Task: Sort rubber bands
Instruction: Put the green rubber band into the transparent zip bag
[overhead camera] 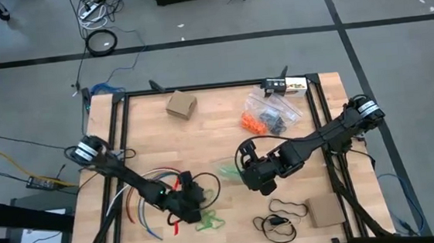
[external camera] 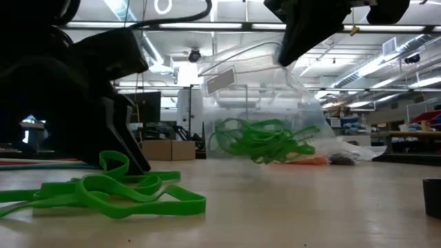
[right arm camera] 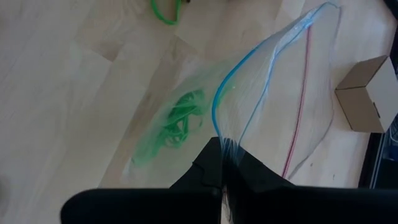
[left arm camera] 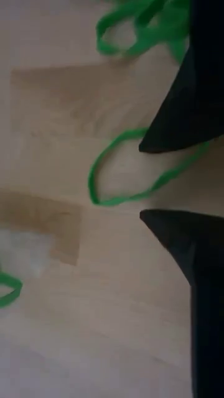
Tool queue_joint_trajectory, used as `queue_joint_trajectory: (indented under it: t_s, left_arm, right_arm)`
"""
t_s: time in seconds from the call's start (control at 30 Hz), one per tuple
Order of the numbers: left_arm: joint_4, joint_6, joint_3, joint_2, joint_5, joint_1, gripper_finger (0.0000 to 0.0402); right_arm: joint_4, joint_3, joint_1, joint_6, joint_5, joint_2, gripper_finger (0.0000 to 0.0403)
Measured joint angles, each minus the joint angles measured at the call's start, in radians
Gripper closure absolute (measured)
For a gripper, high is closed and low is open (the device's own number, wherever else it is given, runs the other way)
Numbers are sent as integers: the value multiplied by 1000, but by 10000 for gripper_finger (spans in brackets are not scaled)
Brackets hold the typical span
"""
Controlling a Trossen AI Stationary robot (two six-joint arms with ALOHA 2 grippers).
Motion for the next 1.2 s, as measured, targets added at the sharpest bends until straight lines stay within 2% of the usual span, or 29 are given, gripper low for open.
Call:
queue_joint_trajectory:
  t_s: [0.1,0.2,0.27,0.47,0.6,0.8,1.0,1.2]
  left_arm:
    - [-81,-29,38,27,-9,19,287]
    - [-114,-24,50,38,4,26,373]
    - [-109,-2,49,31,13,26,391]
    - [-166,85,82,-47,67,25,398]
    - [-223,171,156,-137,-5,25,399]
    - [-330,331,297,-205,-98,30,400]
    - [-402,506,437,-206,-211,78,401]
    - [-373,609,475,-207,-240,179,401]
  right_arm:
    - [5,0,0,0,-2,0,403]
    - [5,0,1,1,-2,0,403]
    - [4,0,1,1,-2,0,403]
    - [4,0,2,8,-2,0,403]
    - [3,0,2,9,-2,0,403]
    - [2,0,2,15,-2,0,403]
    - [5,0,2,15,-2,0,403]
    - [13,0,2,17,-2,0,403]
